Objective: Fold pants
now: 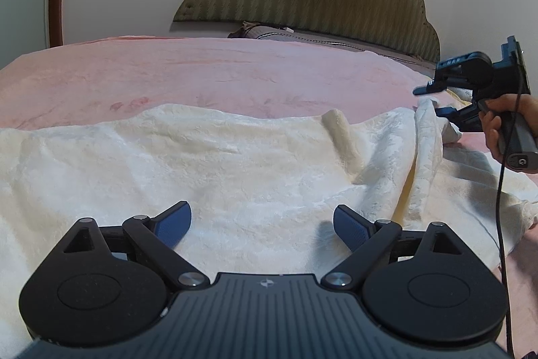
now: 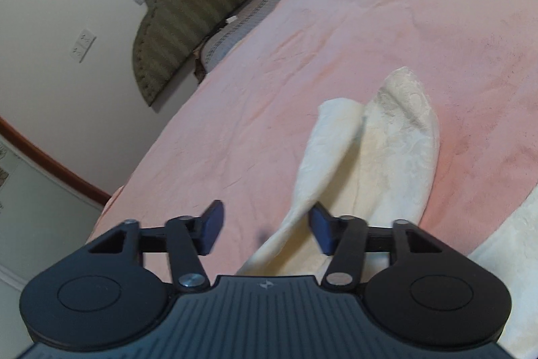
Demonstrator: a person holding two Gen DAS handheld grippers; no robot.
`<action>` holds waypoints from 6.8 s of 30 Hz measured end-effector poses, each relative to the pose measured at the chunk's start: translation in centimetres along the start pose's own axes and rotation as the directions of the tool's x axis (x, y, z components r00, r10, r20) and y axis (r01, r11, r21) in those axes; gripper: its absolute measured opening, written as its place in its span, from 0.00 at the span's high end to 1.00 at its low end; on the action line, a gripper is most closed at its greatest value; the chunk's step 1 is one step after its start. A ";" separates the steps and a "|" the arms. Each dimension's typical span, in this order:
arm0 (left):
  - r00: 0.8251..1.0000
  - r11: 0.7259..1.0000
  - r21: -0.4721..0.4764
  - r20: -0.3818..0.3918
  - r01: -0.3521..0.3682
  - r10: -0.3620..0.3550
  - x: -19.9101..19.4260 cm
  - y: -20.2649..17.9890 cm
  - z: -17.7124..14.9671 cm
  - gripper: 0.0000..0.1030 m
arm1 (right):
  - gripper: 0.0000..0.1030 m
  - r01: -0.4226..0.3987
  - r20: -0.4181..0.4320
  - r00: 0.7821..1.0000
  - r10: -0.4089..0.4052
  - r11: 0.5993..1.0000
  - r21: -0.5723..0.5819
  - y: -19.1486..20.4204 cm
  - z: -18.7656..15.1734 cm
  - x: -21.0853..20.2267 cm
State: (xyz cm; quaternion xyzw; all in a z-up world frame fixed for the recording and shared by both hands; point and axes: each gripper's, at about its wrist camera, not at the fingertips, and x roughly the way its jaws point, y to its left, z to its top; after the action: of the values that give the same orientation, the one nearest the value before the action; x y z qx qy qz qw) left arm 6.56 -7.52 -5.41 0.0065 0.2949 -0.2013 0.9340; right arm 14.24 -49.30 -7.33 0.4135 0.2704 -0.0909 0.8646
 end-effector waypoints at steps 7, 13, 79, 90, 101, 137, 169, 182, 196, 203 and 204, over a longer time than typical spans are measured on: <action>0.999 0.999 -0.017 0.016 0.030 -0.030 -0.1 0.4 0.1 0.10 | 0.92 -0.068 0.089 0.994 0.066 0.998 0.016 -2.3 0.2 -2.5; 0.999 0.999 -0.012 0.036 0.031 -0.031 -0.5 0.3 0.0 0.10 | 0.92 -0.135 0.230 0.965 0.130 0.991 0.007 -5.3 -0.4 -12.3; 0.968 0.904 0.364 0.024 0.224 -0.249 3.1 -15.7 2.1 0.93 | 0.95 -0.229 0.193 0.962 0.194 0.956 0.182 -14.4 -1.1 -15.8; 0.929 0.803 0.473 -0.118 0.363 -0.351 1.1 -18.0 -1.1 0.90 | 0.95 -0.106 0.207 0.974 0.089 0.992 0.071 -15.3 -3.4 -19.2; 0.928 0.784 0.497 -0.175 0.372 -0.329 1.5 -17.6 -2.7 0.72 | 0.92 0.053 0.143 0.988 -0.059 0.998 0.045 -17.0 -5.9 -19.1; 0.999 0.941 0.335 -0.033 0.046 -0.037 2.3 -6.7 -1.0 0.06 | 0.81 0.211 0.162 0.970 -0.182 0.960 -0.183 -11.0 -4.2 -15.9; 0.988 0.973 0.173 -0.056 0.150 -0.142 2.3 -4.3 -0.2 0.02 | 0.69 -0.196 0.259 0.959 0.114 0.929 0.315 -19.8 -7.2 -18.0; 0.873 0.809 -0.446 -0.112 0.382 -0.474 3.4 1.1 3.3 0.02 | 0.85 -0.015 0.278 0.960 -0.019 0.993 0.119 -16.2 -4.4 -15.6; 0.705 0.547 -0.647 -0.020 0.531 -0.709 6.6 -2.5 3.1 0.01 | 0.86 0.097 0.279 0.958 0.070 0.834 -0.544 -1.1 -11.6 -17.1; 0.629 0.427 -0.729 0.005 0.534 -0.778 9.3 -4.9 3.3 0.01 | 0.85 0.072 0.197 0.974 0.116 0.662 -0.746 4.0 -18.0 -16.0; 0.633 0.433 -0.727 0.003 0.533 -0.774 9.5 -5.1 3.5 0.01 | 0.83 0.063 0.183 0.976 0.119 0.648 -0.759 4.5 -18.7 -15.9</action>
State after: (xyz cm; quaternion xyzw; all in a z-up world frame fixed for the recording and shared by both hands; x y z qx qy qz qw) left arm 13.57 -16.16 -7.24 -0.4114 0.4767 -0.4281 0.6483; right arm -4.71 -33.20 -5.27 0.0043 0.1814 0.0001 0.9834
